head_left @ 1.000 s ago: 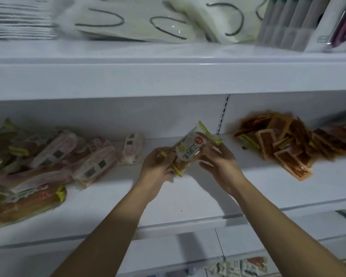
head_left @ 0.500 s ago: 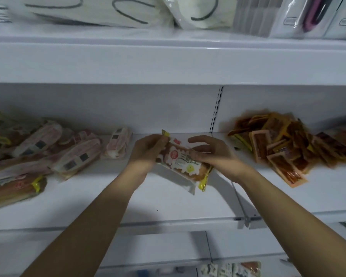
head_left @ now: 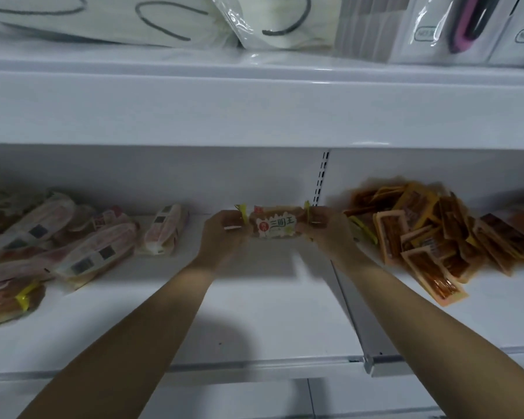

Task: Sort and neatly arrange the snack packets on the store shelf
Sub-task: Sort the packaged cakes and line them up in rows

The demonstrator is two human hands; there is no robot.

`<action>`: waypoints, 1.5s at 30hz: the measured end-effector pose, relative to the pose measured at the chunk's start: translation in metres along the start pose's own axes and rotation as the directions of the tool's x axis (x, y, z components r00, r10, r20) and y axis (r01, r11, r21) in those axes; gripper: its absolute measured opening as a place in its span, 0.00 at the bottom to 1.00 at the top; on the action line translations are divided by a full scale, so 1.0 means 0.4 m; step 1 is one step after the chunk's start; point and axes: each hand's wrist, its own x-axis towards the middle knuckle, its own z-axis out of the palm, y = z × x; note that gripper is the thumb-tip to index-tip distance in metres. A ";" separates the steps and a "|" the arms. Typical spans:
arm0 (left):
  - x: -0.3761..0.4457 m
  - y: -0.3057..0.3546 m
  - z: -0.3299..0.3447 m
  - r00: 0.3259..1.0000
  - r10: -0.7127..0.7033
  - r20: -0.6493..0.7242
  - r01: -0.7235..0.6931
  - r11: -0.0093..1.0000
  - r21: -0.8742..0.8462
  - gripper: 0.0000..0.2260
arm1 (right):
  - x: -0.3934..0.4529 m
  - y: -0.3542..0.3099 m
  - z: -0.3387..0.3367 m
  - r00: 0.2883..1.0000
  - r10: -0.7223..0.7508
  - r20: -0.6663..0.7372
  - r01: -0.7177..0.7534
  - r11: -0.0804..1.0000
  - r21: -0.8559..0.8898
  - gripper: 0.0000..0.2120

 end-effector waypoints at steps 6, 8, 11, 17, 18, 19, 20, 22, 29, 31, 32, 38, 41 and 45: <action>0.135 -0.027 0.085 0.997 0.000 -0.081 0.015 0.983 0.184 0.14 | 0.127 0.072 0.050 0.989 0.081 -0.127 -0.080 0.997 0.017 0.14; 0.147 -0.046 0.093 0.995 -0.010 -0.098 0.030 0.977 0.209 0.15 | 0.135 0.092 0.061 0.986 0.055 -0.158 -0.060 0.998 -0.029 0.15; 0.144 -0.060 0.095 0.994 0.001 -0.111 0.023 0.975 0.220 0.16 | 0.133 0.108 0.068 0.985 0.028 -0.169 -0.047 0.993 -0.111 0.19; 0.098 -0.044 0.059 0.995 -0.033 -0.093 0.046 0.990 0.136 0.24 | 0.108 0.082 0.064 0.986 0.085 -0.145 -0.083 0.996 0.019 0.30; 0.083 -0.043 0.041 0.996 -0.006 -0.090 0.021 0.985 0.170 0.23 | 0.096 0.080 0.064 0.982 0.090 -0.167 -0.085 0.996 0.035 0.30; 0.066 -0.043 0.015 0.995 0.046 -0.084 -0.026 0.974 0.226 0.21 | 0.078 0.073 0.066 0.976 0.073 -0.204 -0.068 0.997 0.029 0.29; 0.046 -0.045 -0.018 0.989 0.122 -0.079 -0.094 0.951 0.294 0.18 | 0.056 0.064 0.070 0.968 0.038 -0.247 -0.040 0.999 -0.004 0.26; 0.017 -0.056 -0.101 0.942 0.320 -0.098 -0.236 0.844 0.481 0.16 | 0.008 0.035 0.096 0.947 -0.063 -0.315 0.029 0.993 -0.111 0.22; 0.011 -0.108 -0.309 0.993 0.106 -0.055 0.001 0.452 0.892 0.31 | -0.106 -0.099 0.318 0.984 -0.165 -0.072 0.153 0.977 -0.150 0.22; -0.003 -0.124 -0.334 0.983 0.183 0.002 -0.092 0.482 0.872 0.26 | -0.124 -0.127 0.361 0.989 -0.150 -0.002 0.150 0.987 -0.057 0.17; -0.017 -0.125 -0.346 0.975 0.223 0.010 -0.140 0.579 0.803 0.22 | -0.131 -0.138 0.376 0.991 -0.131 0.034 0.131 0.991 -0.014 0.17; -0.192 -0.075 -0.370 0.994 0.079 -0.081 -0.088 0.989 -0.115 0.17 | -0.202 -0.209 0.437 0.991 0.032 0.127 -0.077 0.927 0.366 0.28; -0.212 -0.077 -0.386 0.992 -0.064 -0.107 0.035 0.968 -0.249 0.07 | -0.239 -0.237 0.450 0.996 0.016 0.085 -0.049 0.914 0.404 0.26; -0.211 -0.071 -0.433 0.982 -0.187 0.038 0.187 0.899 -0.397 0.18 | -0.266 -0.276 0.425 0.980 -0.007 0.198 -0.072 0.918 0.390 0.24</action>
